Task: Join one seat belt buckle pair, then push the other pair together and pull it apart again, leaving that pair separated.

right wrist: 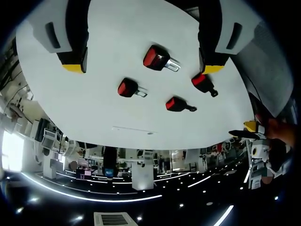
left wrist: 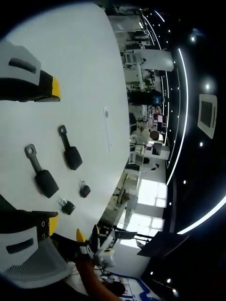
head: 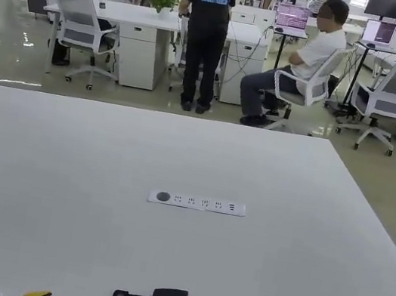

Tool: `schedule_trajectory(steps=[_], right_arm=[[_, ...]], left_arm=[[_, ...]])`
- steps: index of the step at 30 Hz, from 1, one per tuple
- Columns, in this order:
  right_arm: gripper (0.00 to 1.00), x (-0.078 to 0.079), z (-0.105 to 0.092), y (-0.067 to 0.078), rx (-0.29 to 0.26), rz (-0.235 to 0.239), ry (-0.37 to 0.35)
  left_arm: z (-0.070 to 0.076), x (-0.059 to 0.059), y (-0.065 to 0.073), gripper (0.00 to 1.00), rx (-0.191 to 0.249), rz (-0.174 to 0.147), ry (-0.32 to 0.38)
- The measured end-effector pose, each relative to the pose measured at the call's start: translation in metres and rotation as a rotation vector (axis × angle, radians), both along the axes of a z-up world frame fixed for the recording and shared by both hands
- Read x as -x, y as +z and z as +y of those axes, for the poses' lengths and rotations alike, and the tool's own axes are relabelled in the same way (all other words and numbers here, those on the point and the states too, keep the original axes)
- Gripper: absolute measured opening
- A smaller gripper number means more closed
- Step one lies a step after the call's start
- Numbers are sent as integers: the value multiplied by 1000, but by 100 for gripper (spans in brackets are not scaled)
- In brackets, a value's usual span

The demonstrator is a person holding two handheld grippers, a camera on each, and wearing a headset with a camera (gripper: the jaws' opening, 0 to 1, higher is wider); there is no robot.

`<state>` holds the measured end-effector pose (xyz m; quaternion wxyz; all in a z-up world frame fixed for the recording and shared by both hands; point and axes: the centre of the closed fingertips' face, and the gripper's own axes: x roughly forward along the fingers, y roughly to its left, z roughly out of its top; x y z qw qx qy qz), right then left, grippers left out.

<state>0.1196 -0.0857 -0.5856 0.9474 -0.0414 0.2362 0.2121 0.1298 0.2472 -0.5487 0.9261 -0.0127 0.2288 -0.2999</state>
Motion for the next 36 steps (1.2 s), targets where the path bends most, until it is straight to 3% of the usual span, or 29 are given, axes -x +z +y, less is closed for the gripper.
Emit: schedule_trajectory(steps=[13, 36], right_arm=[[99, 0, -4, 0, 4, 5, -4], [98, 1, 4, -1, 3, 18, 19]], left_arm=[[-5, -4, 0, 98, 4, -2, -3], [-11, 2, -1, 98, -3, 11, -15]])
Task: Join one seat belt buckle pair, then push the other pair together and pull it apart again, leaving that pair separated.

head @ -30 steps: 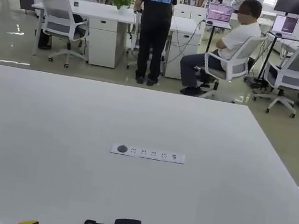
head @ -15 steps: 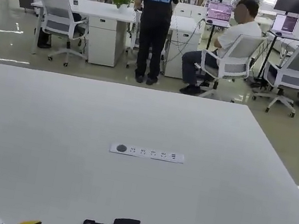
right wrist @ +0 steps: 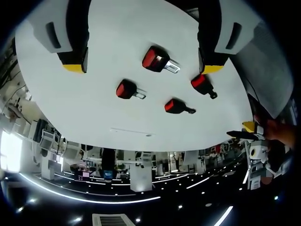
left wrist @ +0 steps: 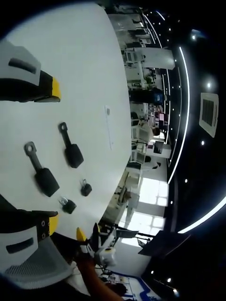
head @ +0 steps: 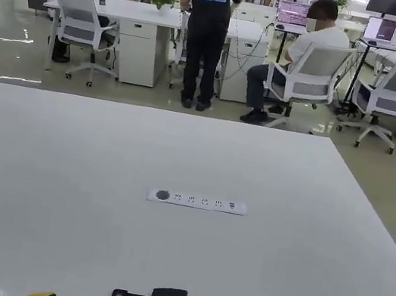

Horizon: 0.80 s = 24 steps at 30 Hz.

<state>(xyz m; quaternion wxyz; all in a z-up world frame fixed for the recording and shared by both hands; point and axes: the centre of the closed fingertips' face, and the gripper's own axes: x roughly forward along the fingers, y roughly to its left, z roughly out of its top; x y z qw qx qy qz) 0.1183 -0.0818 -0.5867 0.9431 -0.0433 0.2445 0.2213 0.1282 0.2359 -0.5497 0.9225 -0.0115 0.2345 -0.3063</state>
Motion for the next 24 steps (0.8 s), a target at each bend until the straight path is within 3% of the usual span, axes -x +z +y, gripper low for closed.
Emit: schedule_trajectory(steps=[21, 24], right_arm=[[93, -4, 6, -18, 25, 36, 67], [93, -7, 6, -20, 22, 37, 74]], left_arm=[[-16, 2, -13, 96, -19, 2, -82], [-18, 3, -19, 96, -38, 8, -106]])
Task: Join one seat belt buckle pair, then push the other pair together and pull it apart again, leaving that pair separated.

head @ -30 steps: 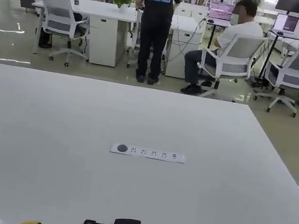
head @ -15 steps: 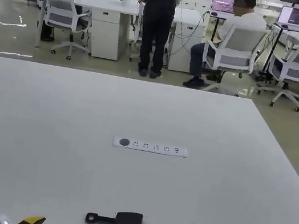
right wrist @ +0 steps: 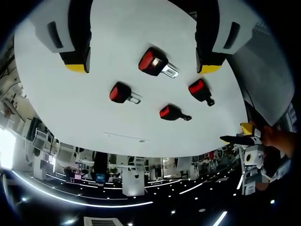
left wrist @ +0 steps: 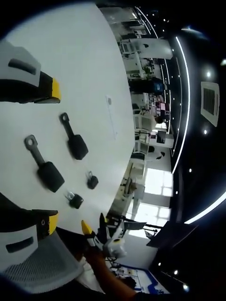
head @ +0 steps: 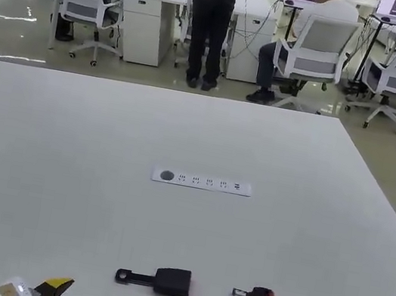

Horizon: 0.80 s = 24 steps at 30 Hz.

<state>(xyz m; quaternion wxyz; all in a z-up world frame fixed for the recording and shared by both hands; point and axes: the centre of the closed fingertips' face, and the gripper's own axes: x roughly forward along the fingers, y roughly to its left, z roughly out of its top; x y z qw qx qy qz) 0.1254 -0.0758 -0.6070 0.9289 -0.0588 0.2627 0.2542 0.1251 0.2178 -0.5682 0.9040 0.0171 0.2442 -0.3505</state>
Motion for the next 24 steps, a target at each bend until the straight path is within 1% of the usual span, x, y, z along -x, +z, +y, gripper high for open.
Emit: schedule_trajectory(steps=[1, 6, 7, 11, 19, 24], right_arm=[[93, -1, 0, -1, 1, 1, 3], [93, -5, 6, -5, -2, 16, 26], [93, -5, 7, -5, -2, 16, 31], [92, -8, 12, -7, 7, 21, 59], [90, -12, 17, -10, 12, 39, 94], [89, -15, 19, -19, 22, 57, 132]], left_arm=[[-2, 0, 0, 96, -8, 3, -10], [-7, -1, -6, 96, -17, 9, -40], [-8, -1, -5, 96, -18, 12, -45], [-12, -2, -9, 95, -25, 22, -66], [-17, -7, -19, 94, -38, 27, -98], [-26, -10, -23, 93, -47, 39, -121]])
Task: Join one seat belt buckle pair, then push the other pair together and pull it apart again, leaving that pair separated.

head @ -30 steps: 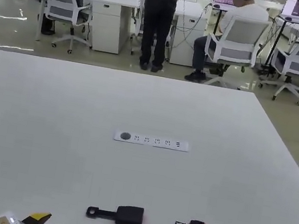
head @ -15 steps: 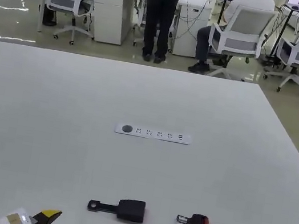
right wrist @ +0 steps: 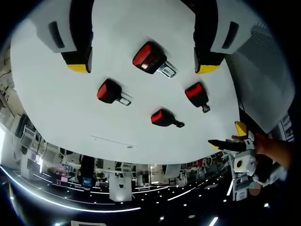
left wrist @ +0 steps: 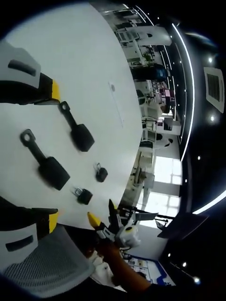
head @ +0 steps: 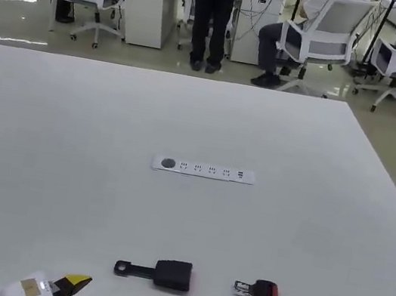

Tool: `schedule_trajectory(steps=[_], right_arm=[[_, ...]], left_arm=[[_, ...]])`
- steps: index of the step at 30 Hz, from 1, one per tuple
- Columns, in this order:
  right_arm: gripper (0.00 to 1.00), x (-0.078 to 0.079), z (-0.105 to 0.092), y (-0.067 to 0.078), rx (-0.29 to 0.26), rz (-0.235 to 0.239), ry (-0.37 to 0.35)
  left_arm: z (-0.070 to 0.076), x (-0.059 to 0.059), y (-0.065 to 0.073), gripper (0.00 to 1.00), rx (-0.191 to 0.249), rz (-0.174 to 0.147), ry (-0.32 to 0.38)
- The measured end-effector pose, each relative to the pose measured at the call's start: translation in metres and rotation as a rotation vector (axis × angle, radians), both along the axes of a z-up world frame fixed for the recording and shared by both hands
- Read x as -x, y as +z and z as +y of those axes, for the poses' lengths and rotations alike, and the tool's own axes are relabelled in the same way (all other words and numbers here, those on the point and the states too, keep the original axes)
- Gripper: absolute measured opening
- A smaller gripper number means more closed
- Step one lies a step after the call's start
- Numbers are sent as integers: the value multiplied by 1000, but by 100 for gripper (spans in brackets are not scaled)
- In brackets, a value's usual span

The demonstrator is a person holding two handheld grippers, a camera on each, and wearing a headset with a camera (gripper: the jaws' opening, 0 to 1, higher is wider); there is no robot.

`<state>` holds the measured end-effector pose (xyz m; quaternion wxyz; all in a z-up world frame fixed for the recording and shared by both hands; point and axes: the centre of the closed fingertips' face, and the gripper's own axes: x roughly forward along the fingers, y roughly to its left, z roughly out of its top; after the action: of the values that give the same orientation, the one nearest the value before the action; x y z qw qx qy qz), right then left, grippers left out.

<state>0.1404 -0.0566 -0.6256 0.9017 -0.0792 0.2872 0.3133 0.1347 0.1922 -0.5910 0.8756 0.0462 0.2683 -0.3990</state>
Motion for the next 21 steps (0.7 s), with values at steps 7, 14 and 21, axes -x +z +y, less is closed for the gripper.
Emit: schedule_trajectory(steps=[7, 14, 21], right_arm=[[86, -2, 5, -6, 4, 24, 44], [86, -6, 12, -10, 5, 38, 96], [85, -9, 17, -14, 7, 63, 144]], left_arm=[[-9, -2, -8, 91, -39, 9, -54], [-20, 0, -16, 89, -49, 26, -119], [-32, 1, -19, 88, -67, 52, -186]])
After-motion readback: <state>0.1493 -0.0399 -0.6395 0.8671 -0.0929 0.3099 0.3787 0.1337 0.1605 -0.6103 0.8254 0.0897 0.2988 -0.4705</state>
